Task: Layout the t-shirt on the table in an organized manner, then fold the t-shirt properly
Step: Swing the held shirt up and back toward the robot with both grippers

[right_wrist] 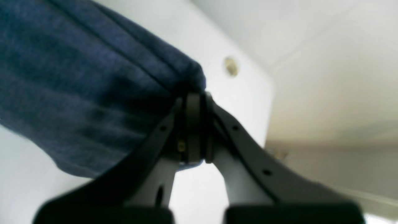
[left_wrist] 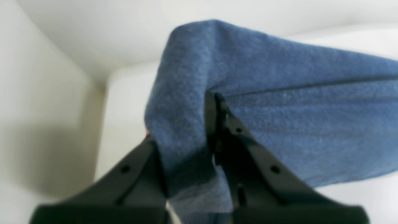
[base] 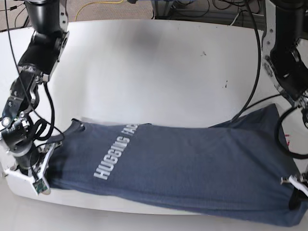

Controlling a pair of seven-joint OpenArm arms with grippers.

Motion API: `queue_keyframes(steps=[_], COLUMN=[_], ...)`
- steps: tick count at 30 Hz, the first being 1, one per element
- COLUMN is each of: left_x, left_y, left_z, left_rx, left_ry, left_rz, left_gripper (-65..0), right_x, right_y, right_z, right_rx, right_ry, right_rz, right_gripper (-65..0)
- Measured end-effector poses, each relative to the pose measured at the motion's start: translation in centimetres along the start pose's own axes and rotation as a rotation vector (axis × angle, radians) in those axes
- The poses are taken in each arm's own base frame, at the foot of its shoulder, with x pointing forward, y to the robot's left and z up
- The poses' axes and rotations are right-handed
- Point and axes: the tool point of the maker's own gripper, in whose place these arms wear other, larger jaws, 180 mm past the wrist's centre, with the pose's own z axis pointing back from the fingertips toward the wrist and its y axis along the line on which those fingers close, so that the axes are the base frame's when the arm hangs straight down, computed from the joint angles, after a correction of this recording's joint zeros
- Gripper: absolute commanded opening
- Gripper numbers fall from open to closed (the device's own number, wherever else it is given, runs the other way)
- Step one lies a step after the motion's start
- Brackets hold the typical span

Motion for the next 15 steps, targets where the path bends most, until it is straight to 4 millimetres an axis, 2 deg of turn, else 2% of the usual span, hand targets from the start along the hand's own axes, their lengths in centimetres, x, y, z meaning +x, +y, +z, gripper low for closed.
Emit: queue_keyframes(steps=[4,9,12,15], left_x=[6.7,14.5,17.9,19.6], left_y=[0.6,1.8,2.5,2.9], left_z=[-0.2,2.1,3.8,4.7], left_rx=[-0.008,0.005,0.025,0.037], left_ry=[-0.107,-0.266,-0.335,-0.364], left_rz=[-0.013,-0.023,-0.040,-0.045], left_gripper=[-65.0,-65.0,-65.0,-65.0], right_x=[4.1,8.9,11.4,13.4], right_y=[-3.8,-7.6,-9.1,-10.1], right_z=[0.8,2.4,3.4,4.5], right_rx=[-0.080,-0.161,-0.199,-0.234], right_ry=[-0.052,-0.132,-0.167,-0.195], right_rz=[0.064,0.128,0.169,0.203], right_gripper=[-64.8,-64.8,-64.8,-64.8])
